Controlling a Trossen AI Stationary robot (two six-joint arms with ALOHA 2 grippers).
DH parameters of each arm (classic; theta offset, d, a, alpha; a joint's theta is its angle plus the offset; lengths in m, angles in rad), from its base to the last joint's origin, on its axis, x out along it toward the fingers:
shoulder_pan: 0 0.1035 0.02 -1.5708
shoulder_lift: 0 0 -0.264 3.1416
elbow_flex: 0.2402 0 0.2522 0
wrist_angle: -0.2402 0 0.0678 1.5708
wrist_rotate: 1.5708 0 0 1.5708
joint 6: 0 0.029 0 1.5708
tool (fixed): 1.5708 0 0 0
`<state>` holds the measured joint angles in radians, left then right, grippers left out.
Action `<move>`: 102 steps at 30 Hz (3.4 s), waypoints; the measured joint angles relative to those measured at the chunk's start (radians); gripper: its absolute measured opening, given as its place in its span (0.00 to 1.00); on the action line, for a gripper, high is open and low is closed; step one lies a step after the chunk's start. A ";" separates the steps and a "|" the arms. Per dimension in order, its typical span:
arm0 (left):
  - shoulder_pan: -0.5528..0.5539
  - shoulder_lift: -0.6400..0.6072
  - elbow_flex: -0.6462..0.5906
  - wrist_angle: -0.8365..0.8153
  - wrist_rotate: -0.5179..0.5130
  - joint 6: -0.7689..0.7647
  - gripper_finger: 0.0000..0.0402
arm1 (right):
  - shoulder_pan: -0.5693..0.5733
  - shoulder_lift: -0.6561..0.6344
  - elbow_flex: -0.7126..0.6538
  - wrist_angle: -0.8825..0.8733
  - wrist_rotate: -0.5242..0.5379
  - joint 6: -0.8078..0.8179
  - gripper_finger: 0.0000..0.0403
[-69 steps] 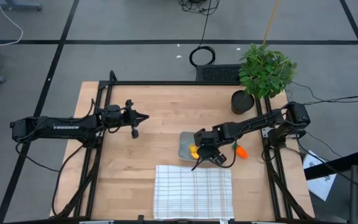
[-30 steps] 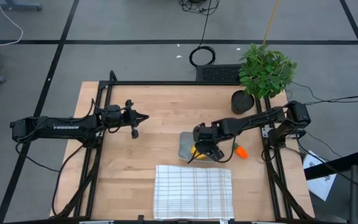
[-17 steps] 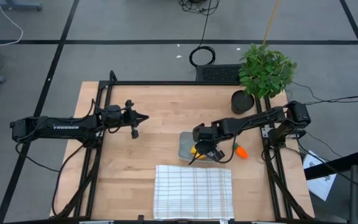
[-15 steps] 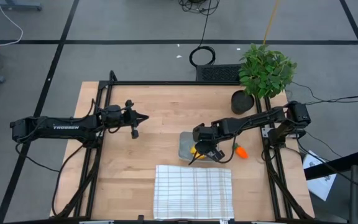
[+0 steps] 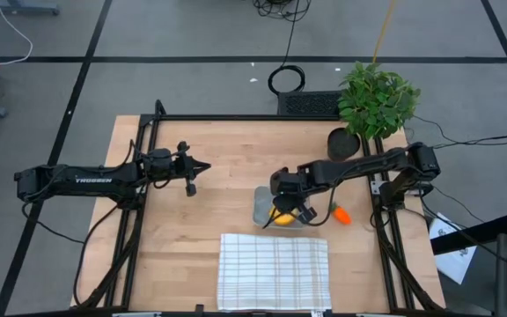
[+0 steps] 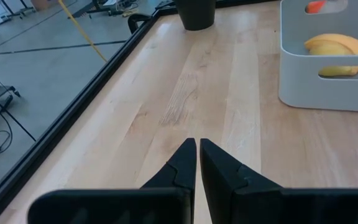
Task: Pick and placing Produce into tupperware
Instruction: Put the orange carrot into the gray bin
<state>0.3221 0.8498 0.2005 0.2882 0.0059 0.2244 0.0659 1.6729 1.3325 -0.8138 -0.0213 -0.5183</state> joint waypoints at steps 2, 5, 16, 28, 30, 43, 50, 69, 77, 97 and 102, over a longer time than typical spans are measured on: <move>0.000 0.000 0.000 0.000 0.000 0.001 0.06 | -0.004 0.000 0.014 -0.019 -0.001 0.012 0.00; 0.000 0.000 0.000 0.000 0.000 0.002 0.06 | -0.006 -0.006 0.019 -0.035 -0.001 0.016 0.00; 0.000 0.000 0.000 0.000 0.000 0.002 0.06 | -0.007 -0.026 0.019 -0.025 -0.002 0.015 0.00; 0.000 0.000 0.000 0.000 -0.001 0.002 0.06 | -0.039 -0.051 0.019 0.004 -0.006 0.066 0.00; 0.000 0.000 0.000 0.000 -0.001 0.002 0.06 | -0.044 -0.051 0.019 -0.001 -0.008 0.080 0.00; 0.000 0.000 0.000 0.000 -0.002 0.000 0.06 | -0.083 -0.124 0.018 0.001 -0.009 0.211 0.00; 0.000 0.000 0.000 0.000 -0.002 -0.001 0.06 | -0.090 -0.277 -0.083 0.134 -0.044 0.256 0.00; 0.000 0.000 0.000 0.000 -0.007 -0.003 0.06 | -0.120 -0.578 -0.481 0.435 -0.054 0.434 0.00; 0.000 0.000 0.000 0.000 -0.007 -0.002 0.06 | -0.146 -0.750 -0.642 0.582 -0.053 0.464 0.00; 0.000 -0.125 0.000 -0.054 -0.008 0.038 0.06 | -0.145 -1.161 -1.002 0.877 -0.004 0.544 0.00; 0.000 -0.278 0.000 -0.173 -0.001 0.052 0.06 | -0.146 -1.205 -1.031 0.878 0.000 0.558 0.00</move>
<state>0.3222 0.5720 0.2008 0.1156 0.0049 0.2761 -0.0799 0.4682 0.3018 0.0639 -0.0216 0.0397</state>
